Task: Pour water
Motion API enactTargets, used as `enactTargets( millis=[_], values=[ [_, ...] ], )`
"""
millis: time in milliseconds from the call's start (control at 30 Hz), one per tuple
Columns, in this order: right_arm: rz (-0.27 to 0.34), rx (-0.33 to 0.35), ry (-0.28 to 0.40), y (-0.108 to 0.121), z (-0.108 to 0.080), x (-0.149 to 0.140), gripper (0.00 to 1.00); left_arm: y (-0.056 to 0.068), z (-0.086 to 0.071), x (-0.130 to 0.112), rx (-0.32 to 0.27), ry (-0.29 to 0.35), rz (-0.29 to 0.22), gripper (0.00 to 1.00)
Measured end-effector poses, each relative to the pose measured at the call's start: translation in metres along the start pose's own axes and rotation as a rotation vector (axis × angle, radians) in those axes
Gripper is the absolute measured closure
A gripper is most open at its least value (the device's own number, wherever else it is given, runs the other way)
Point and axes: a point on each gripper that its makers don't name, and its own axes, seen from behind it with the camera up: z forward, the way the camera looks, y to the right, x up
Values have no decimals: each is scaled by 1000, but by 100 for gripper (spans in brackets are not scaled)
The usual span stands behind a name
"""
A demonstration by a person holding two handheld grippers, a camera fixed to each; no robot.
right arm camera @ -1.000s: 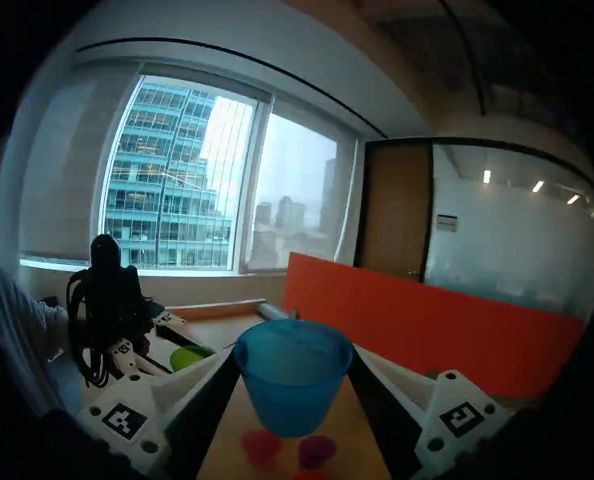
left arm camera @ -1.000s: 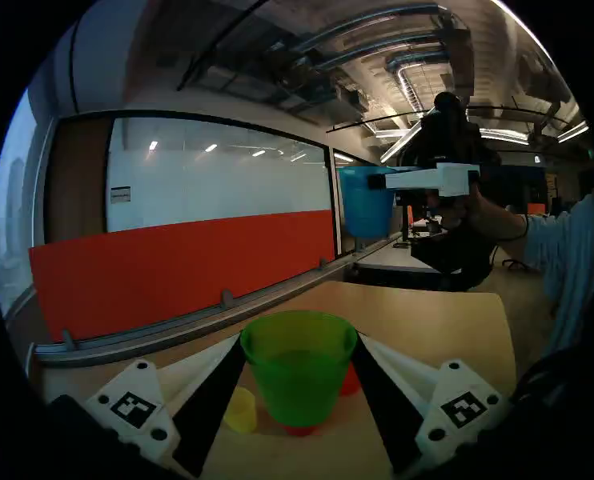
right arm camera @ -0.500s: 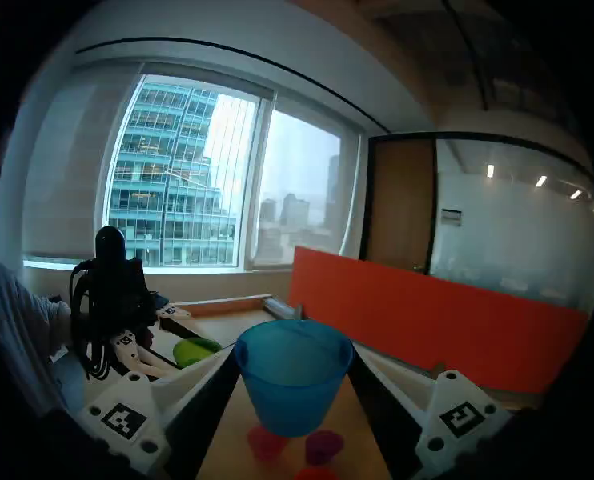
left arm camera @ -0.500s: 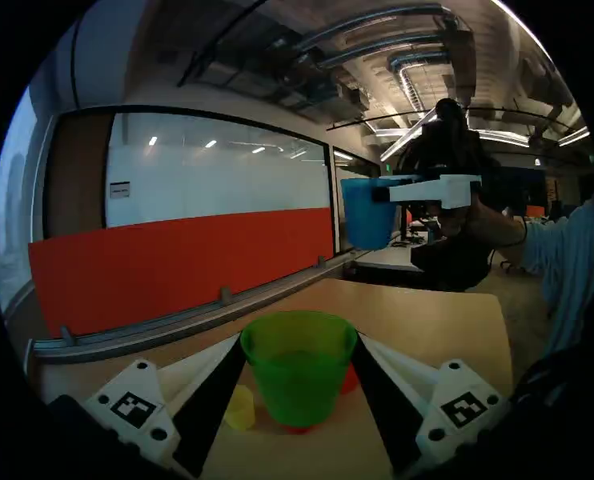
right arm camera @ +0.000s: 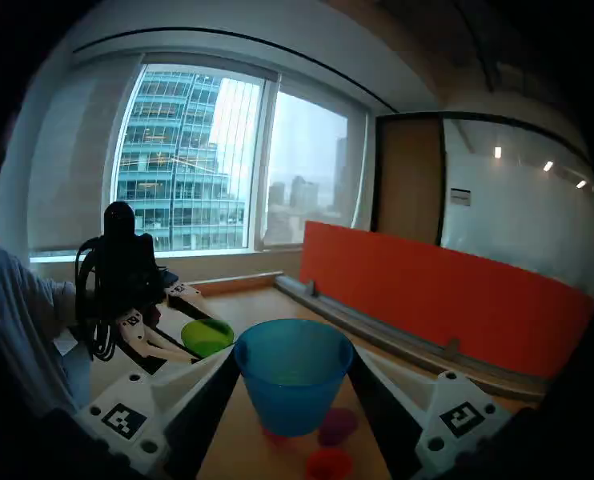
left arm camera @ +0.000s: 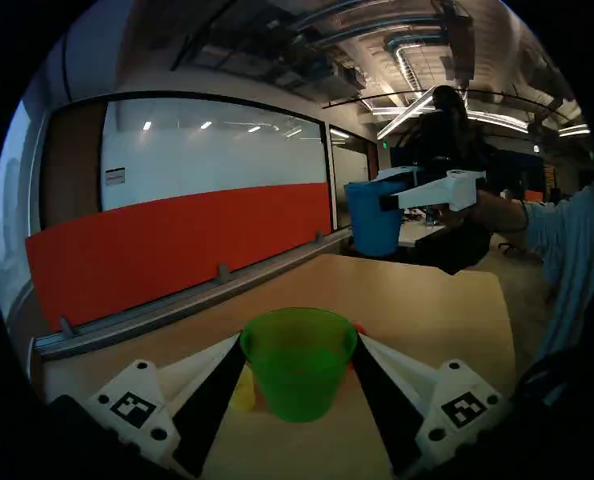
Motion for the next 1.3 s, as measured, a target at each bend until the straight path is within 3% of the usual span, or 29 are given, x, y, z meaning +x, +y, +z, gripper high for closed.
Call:
enactTargets(
  millis=[400,1300],
  values=[
    [4,26,-61,-7,2,-43,8,1,3,-36,-15,-108,8,12],
    [-16,96,-245,-26,15,-146,8,16,12,-120,-89,-329,14,12]
  ],
)
